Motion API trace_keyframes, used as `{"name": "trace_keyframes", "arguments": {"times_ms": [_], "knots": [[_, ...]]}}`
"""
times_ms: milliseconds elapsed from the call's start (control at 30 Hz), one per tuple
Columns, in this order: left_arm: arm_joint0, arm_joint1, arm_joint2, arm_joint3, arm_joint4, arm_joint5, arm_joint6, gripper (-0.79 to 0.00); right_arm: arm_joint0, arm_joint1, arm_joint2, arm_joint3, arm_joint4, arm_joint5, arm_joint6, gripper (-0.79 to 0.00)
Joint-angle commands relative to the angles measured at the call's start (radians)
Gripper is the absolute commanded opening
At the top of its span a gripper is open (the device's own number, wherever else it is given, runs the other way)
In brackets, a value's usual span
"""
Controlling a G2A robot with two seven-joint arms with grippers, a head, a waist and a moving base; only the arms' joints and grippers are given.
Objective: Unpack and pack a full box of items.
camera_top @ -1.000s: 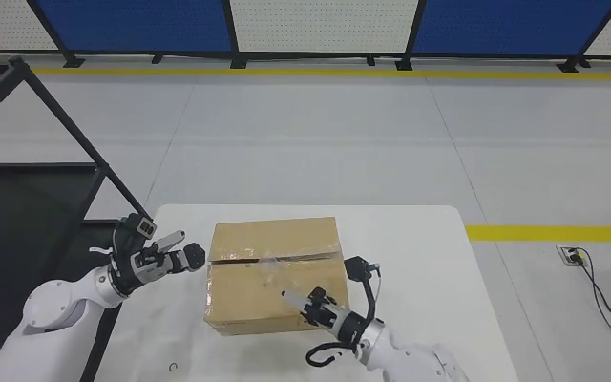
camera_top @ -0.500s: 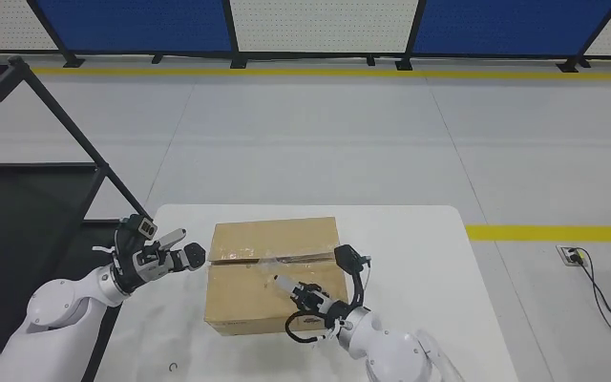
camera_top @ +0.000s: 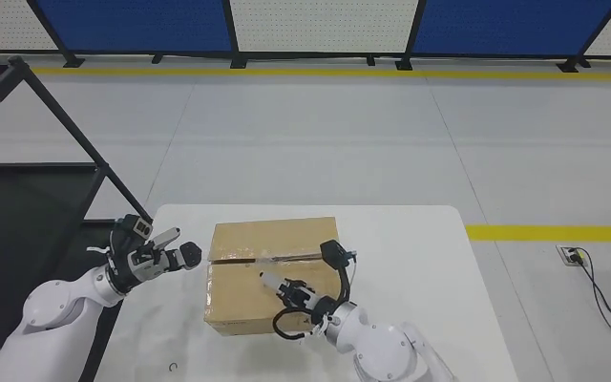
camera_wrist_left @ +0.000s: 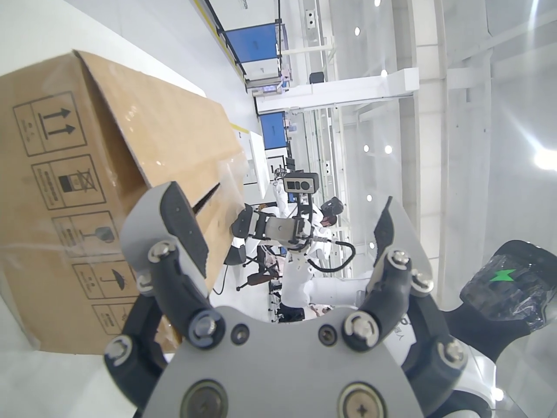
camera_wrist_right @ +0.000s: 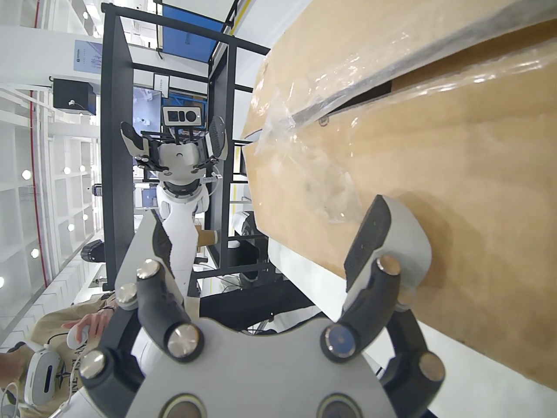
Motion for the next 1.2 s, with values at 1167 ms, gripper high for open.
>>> {"name": "trace_keyframes", "arguments": {"times_ms": [1167], "knots": [[0.039, 0.002, -0.054, 0.019, -0.04, -0.013, -0.032, 0.0, 0.087, -0.022, -0.016, 0.093, 0.063, -0.095, 0.027, 0.0]]}}
